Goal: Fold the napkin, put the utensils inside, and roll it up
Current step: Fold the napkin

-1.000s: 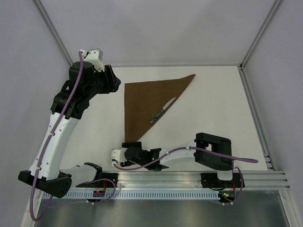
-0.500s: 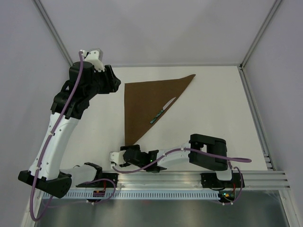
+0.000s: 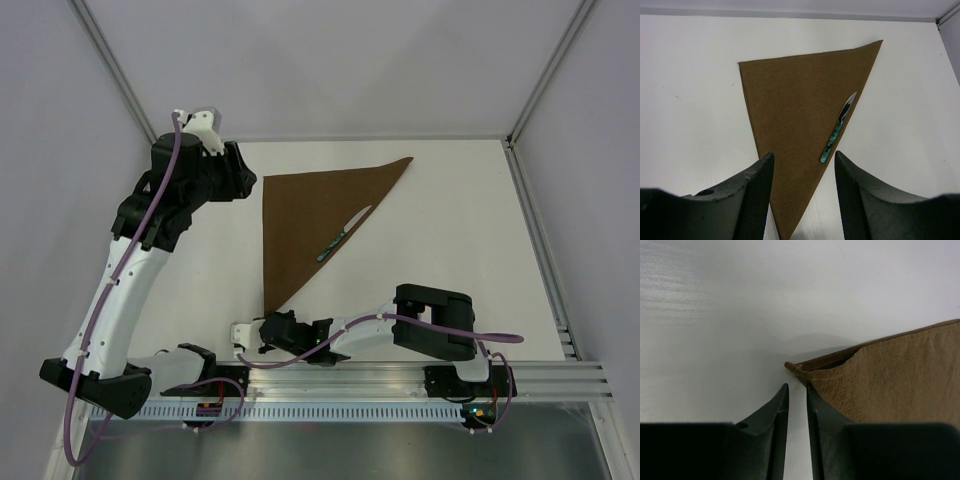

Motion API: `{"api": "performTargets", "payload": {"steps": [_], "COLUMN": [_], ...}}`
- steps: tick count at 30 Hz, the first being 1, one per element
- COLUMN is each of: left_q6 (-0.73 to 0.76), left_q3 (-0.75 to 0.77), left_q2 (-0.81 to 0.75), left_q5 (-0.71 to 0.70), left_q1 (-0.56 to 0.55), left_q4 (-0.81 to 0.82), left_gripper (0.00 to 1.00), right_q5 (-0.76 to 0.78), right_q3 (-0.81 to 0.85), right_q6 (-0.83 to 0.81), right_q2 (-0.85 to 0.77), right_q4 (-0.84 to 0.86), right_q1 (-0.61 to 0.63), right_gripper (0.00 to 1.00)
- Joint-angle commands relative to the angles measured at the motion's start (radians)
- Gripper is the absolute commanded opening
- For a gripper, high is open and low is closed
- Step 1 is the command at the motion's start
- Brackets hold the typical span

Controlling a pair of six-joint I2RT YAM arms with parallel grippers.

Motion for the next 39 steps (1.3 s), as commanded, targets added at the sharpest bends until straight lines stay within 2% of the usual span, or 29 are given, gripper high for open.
{"api": "performTargets", "payload": {"steps": [1, 2, 8, 14, 16, 17, 19, 20, 26, 39], "left_q6": [-0.065, -0.065, -0.058, -0.053, -0.052, -0.050, -0.049, -0.049, -0.045, -0.039], "left_q3": [-0.013, -0.015, -0.024, -0.029, -0.027, -0.026, -0.026, -0.027, -0.024, -0.018], "left_q2": [-0.010, -0.010, -0.010, -0.008, -0.007, -0.003, -0.003, -0.003, 0.003, 0.006], "left_q5": [0.017, 0.019, 0.019, 0.019, 0.046, 0.048, 0.051, 0.051, 0.057, 0.066], "left_q1": [0.003, 0.003, 0.003, 0.003, 0.003, 0.003, 0.003, 0.003, 0.003, 0.003], "left_q4": [-0.039, -0.039, -0.030, -0.024, -0.024, -0.020, -0.020, -0.022, -0.019, -0.023], "left_gripper": [0.57, 0.57, 0.56, 0.56, 0.56, 0.56, 0.56, 0.56, 0.56, 0.57], "right_q5": [0.019, 0.024, 0.010, -0.007, -0.004, -0.007, -0.019, -0.022, -0.022, 0.032], "right_q3": [0.023, 0.024, 0.026, 0.027, 0.023, 0.014, 0.012, 0.023, 0.053, 0.084], "right_q6": [-0.007, -0.007, -0.009, 0.002, 0.002, 0.002, 0.005, 0.010, 0.013, 0.004], "right_q2": [0.016, 0.019, 0.010, -0.004, -0.013, -0.019, -0.035, -0.035, -0.006, 0.045], "right_q4": [0.052, 0.051, 0.049, 0.037, 0.040, 0.046, 0.043, 0.028, 0.014, 0.026], "right_q1": [0.003, 0.003, -0.005, -0.016, -0.017, -0.019, -0.017, -0.017, -0.017, -0.017], "right_gripper": [0.25, 0.18, 0.00, 0.00, 0.08, 0.24, 0.42, 0.45, 0.52, 0.54]}}
